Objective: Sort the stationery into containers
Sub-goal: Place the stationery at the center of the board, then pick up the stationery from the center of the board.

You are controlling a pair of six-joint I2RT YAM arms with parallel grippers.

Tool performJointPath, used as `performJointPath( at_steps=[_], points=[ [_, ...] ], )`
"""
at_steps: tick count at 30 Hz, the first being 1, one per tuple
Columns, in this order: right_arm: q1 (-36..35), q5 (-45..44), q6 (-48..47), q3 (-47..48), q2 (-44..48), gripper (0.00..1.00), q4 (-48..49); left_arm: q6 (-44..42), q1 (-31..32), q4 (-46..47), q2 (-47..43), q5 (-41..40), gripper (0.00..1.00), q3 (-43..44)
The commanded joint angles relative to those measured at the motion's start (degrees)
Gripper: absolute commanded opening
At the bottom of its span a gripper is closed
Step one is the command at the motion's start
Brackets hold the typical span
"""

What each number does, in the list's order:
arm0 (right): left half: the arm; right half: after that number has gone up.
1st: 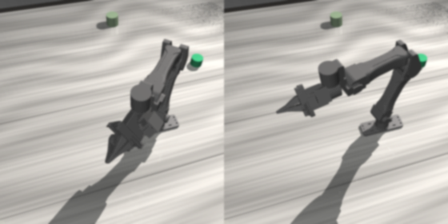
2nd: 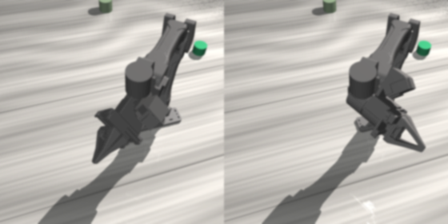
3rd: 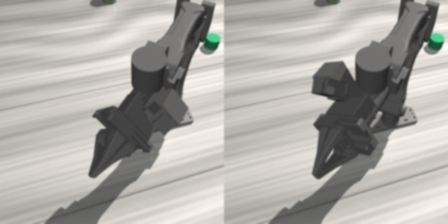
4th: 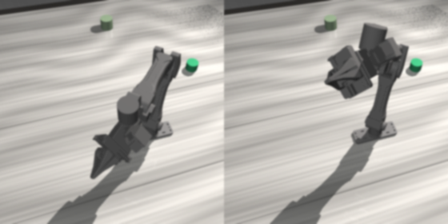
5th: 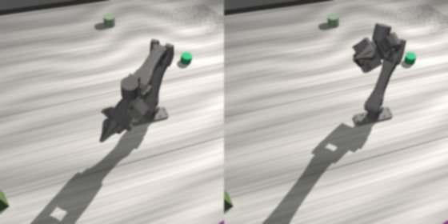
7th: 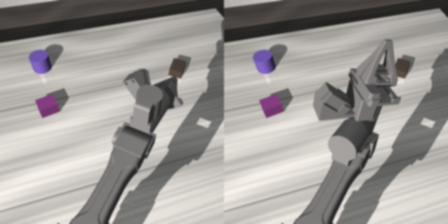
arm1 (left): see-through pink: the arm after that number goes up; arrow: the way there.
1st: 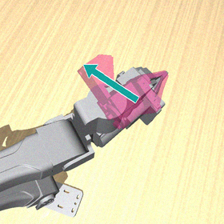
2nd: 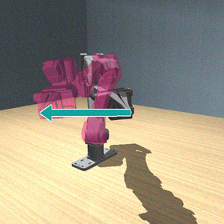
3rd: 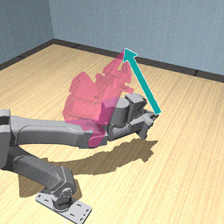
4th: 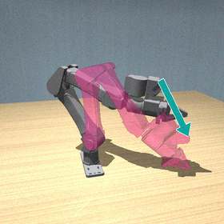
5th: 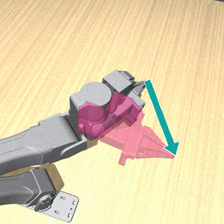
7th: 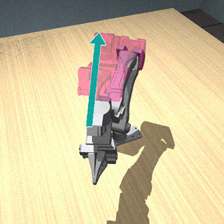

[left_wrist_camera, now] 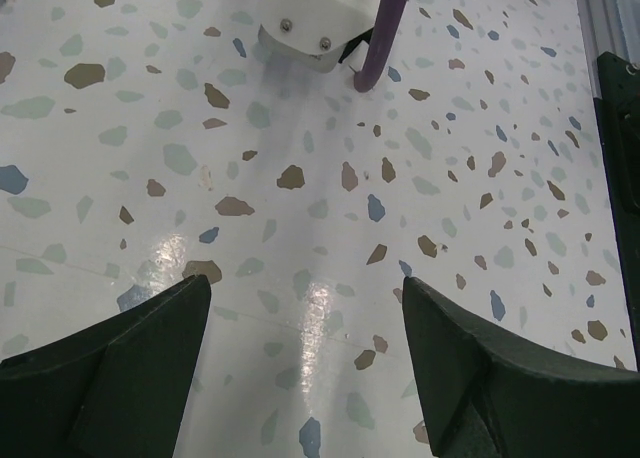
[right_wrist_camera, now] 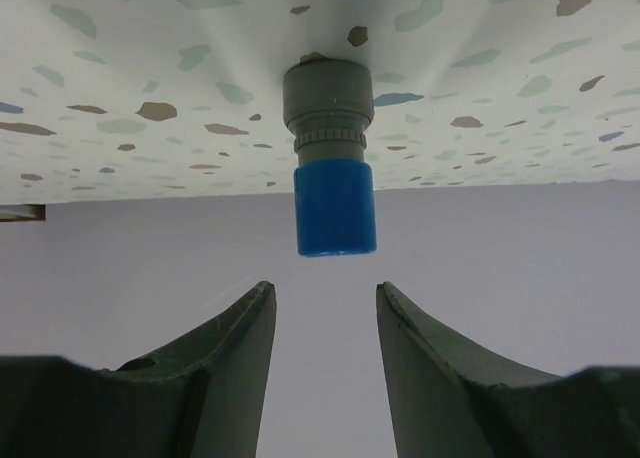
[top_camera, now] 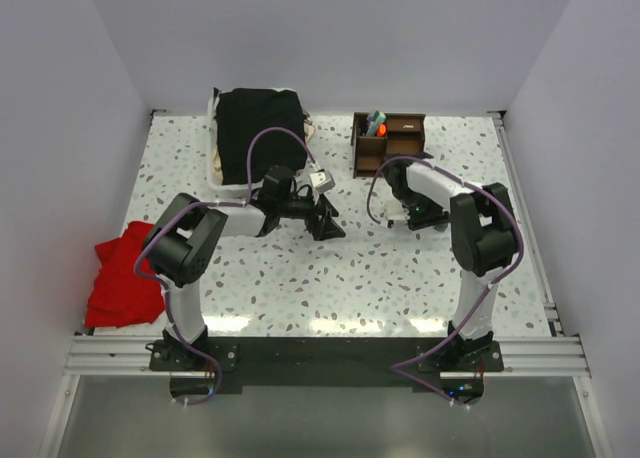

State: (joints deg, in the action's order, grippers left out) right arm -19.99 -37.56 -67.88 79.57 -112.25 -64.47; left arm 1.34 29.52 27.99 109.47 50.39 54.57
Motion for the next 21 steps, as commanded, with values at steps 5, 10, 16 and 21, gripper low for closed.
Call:
performJointPath(
  at_steps=[5, 10, 16, 21],
  points=[
    [1.3, 18.0, 8.5, 15.9, 6.3, 0.51, -15.5, -8.5, -0.5, -13.7, -5.1, 0.5, 0.82, 6.1],
    [13.2, 43.7, 16.3, 18.7, 8.4, 0.52, -17.4, -13.6, -0.6, -25.2, -9.3, -2.1, 0.82, 9.4],
    [24.1, 62.6, 10.3, 4.7, 16.3, 0.53, -10.9, -14.0, -0.5, -32.6, -12.5, -5.4, 0.82, 9.7],
    [24.9, 66.5, 7.1, -3.3, 22.4, 0.54, -2.1, -12.8, -0.5, -34.7, -12.6, -8.7, 0.82, 9.7]
  ],
)
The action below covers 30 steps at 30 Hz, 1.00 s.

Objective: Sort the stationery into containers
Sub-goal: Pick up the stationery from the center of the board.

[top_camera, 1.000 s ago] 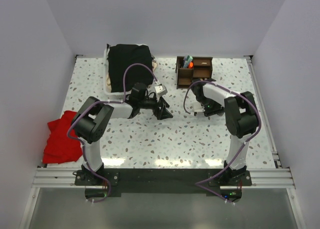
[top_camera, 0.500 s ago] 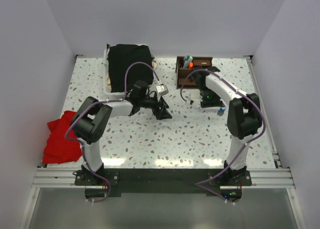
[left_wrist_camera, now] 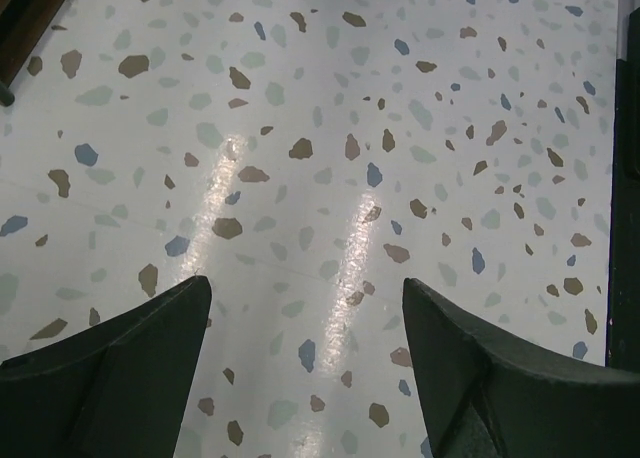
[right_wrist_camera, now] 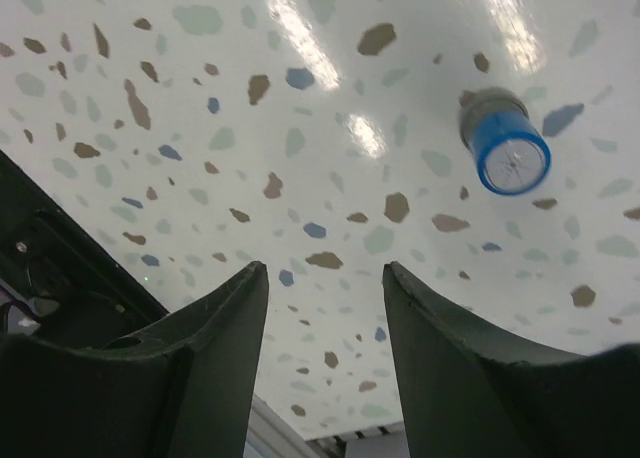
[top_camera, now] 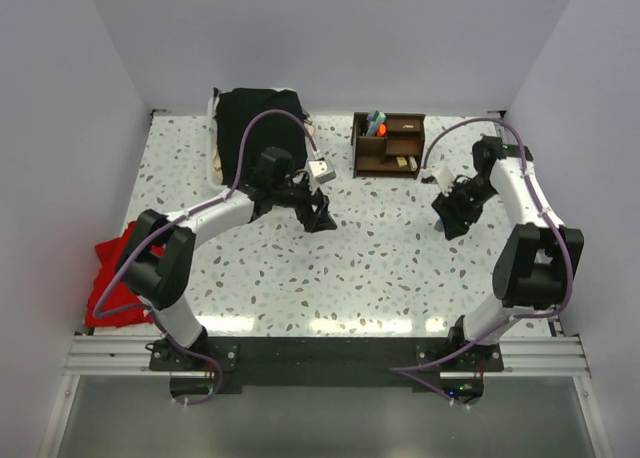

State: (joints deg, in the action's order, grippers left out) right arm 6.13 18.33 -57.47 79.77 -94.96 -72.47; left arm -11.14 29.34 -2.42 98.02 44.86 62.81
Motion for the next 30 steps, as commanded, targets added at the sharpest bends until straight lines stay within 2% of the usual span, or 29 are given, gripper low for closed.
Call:
performJointPath(
  at_steps=[1, 8, 11, 21, 30],
  points=[
    [-1.2, 10.6, -3.3, -3.9, 5.4, 0.54, 7.2, -0.2, -0.3, -4.6, -0.8, -3.3, 0.82, 1.6],
    [-0.9, 5.5, -4.3, -8.1, 7.8, 0.54, 15.0, 0.9, -0.2, -6.1, 1.5, -4.3, 0.82, 4.7],
    [-0.6, 3.4, -3.3, -8.5, 5.8, 0.54, 17.9, 0.3, -0.2, -6.7, 2.1, -4.8, 0.82, 5.7],
    [0.0, 2.9, 0.1, -0.9, -4.9, 0.56, 18.1, -1.0, 0.1, -8.5, 2.8, -5.7, 0.82, 6.8],
    [0.4, 0.7, -0.7, 1.5, -8.7, 0.58, 17.7, -1.1, 0.5, -8.4, 3.6, -6.0, 0.82, 7.1]
  ],
)
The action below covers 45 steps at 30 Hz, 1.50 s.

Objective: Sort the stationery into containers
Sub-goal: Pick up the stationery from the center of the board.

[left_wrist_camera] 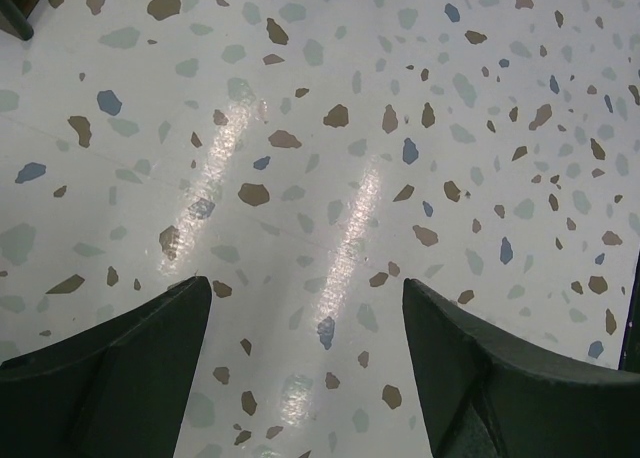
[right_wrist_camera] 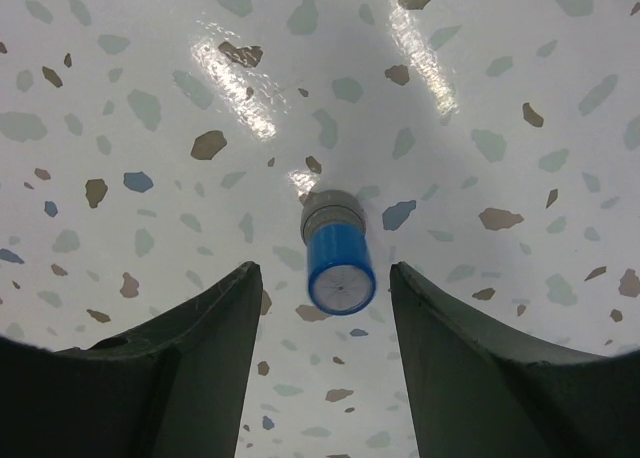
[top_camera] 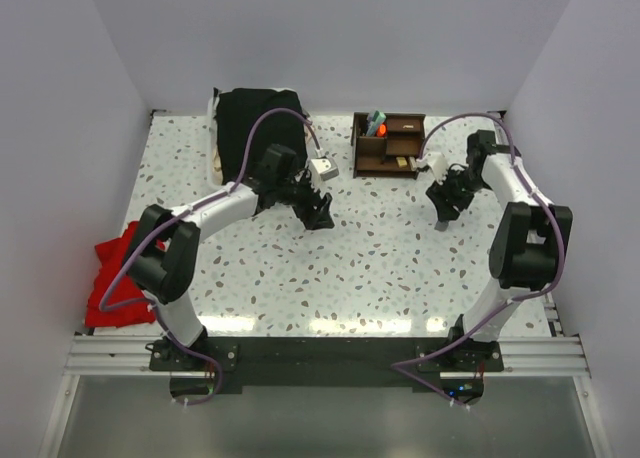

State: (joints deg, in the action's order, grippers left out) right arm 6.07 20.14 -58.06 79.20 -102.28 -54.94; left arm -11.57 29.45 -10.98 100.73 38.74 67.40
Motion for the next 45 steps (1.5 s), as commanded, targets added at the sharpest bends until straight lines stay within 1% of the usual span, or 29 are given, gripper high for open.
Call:
performJointPath(
  at_steps=[1, 14, 25, 32, 33, 35, 36, 39, 42, 43, 45],
  points=[
    [0.4, -1.0, -0.1, 2.1, -1.4, 0.57, 0.1, -0.6, 0.4, 0.1, 1.0, 0.2, 0.82, 2.7],
    [0.5, -1.9, -0.8, -0.4, -0.3, 0.57, 0.5, 0.1, 0.5, 0.3, 3.2, 1.1, 0.82, 4.8],
    [0.6, -2.9, -1.4, -1.0, -1.3, 0.48, 0.3, 0.4, 0.4, 0.5, 4.0, 1.4, 0.82, 5.4],
    [0.6, -3.4, -1.1, -0.8, -2.1, 0.36, -0.3, 0.6, 0.5, 0.7, 4.4, 1.5, 0.82, 5.3],
    [0.6, -3.4, -1.3, -0.7, -2.0, 0.31, -0.6, 0.7, 0.4, 0.8, 4.5, 1.5, 0.82, 5.4],
    [0.7, -3.0, -1.6, -0.5, -1.8, 0.26, -1.2, 0.8, 0.4, 0.7, 4.5, 1.6, 0.82, 5.5],
    [0.6, -2.7, -1.6, -0.1, -1.4, 0.23, -2.3, 0.7, 0.5, 0.7, 4.6, 1.7, 0.82, 5.5],
    [0.6, -1.0, -0.4, 4.1, 0.1, 0.17, -5.8, 0.3, 0.5, 0.6, 4.4, 1.7, 0.82, 5.6],
    [0.4, 1.3, 1.4, 11.8, 0.1, 0.16, -10.3, 0.1, 0.4, 0.7, 4.4, 1.9, 0.82, 5.8],
    [0.4, 1.7, 2.0, 16.6, -0.3, 0.16, -11.5, -0.1, 0.3, 0.8, 4.5, 2.0, 0.82, 5.8],
    [-0.6, 1.9, 3.9, 21.8, -2.2, 0.16, -14.2, -0.2, 0.4, 1.0, 4.6, 2.0, 0.82, 5.7]
  ],
)
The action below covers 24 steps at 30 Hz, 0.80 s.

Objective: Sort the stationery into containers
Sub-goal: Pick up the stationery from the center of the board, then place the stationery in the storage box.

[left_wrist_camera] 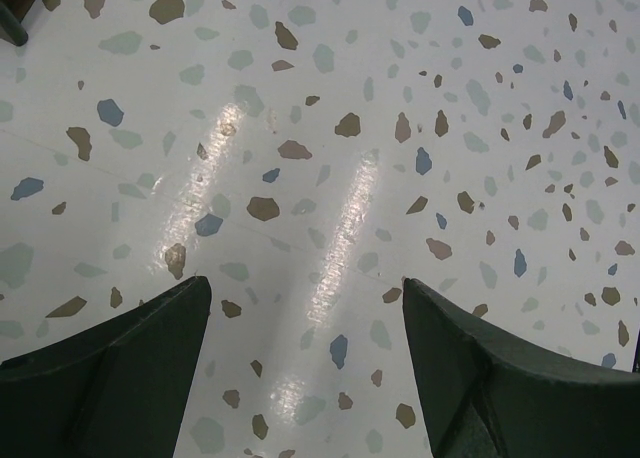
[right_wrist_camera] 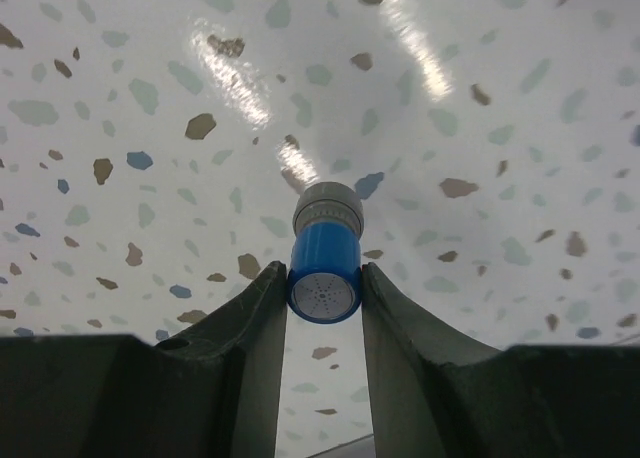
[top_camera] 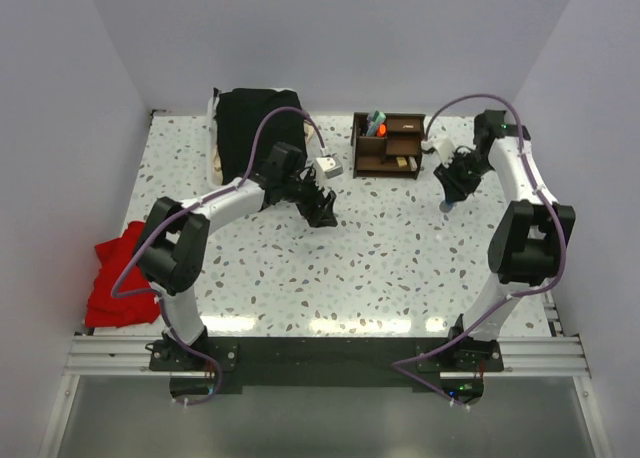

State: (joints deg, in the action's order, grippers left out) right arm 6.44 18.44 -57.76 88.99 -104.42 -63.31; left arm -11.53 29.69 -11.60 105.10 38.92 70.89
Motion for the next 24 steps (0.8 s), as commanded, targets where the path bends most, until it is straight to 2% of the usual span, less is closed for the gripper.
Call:
performJointPath(
  at_steps=[1, 9, 12, 24],
  points=[
    [-1.3, 3.8, 4.4, 17.3, -1.0, 0.16, -6.5, -0.2, 0.1, 1.7, 0.2, 1.6, 0.82, 2.2],
    [-9.2, 1.8, 14.7, 46.6, -13.9, 0.15, -11.1, -3.1, 0.0, 0.8, -1.2, 0.7, 0.82, 2.4],
    [-11.8, 0.3, 16.9, 52.0, -17.0, 0.16, -11.0, -3.4, -0.2, 0.8, -1.5, 0.7, 0.82, 1.9],
    [-15.4, -6.9, 18.4, 54.1, -23.3, 0.18, -7.3, -3.6, -0.8, 1.6, -2.5, 1.0, 0.82, -0.1]
  ],
)
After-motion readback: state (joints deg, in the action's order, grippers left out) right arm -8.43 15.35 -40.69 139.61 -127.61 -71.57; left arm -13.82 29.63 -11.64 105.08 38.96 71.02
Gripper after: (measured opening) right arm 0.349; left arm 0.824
